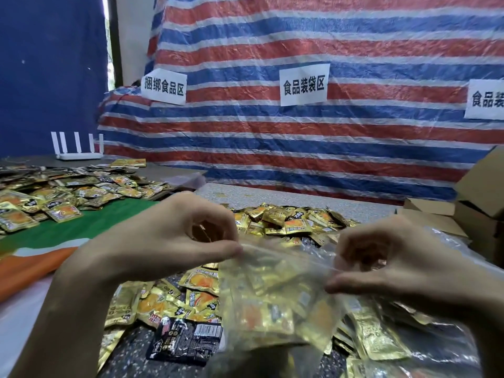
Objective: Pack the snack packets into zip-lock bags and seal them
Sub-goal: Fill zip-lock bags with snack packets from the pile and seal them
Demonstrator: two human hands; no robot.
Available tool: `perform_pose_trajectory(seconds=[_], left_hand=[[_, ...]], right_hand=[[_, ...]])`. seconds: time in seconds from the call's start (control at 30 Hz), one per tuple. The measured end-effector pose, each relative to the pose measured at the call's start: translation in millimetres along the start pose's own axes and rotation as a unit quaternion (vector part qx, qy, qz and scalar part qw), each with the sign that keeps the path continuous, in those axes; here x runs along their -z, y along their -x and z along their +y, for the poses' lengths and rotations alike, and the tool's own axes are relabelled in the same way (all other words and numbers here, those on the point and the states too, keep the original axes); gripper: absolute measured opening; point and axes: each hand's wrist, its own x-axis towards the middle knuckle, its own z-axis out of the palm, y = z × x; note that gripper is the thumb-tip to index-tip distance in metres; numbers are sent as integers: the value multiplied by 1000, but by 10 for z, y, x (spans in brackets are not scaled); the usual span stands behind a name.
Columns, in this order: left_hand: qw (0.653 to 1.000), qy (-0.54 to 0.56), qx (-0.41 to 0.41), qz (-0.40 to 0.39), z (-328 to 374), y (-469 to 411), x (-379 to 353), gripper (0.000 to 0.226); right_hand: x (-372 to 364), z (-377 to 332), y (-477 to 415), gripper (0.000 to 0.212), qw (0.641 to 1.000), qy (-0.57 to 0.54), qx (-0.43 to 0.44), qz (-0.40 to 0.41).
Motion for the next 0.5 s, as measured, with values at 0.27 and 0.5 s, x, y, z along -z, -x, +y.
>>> perform_pose_trajectory(seconds=[0.27,0.5], left_hand=[[995,-29,69,-68,-12,-27,-56,27],[995,-28,85,-40,-34,-33,-48,10]], right_hand=[[-46,-9,-37,27,998,37,-53,1],[16,5,28,10,993,2,-87,-78]])
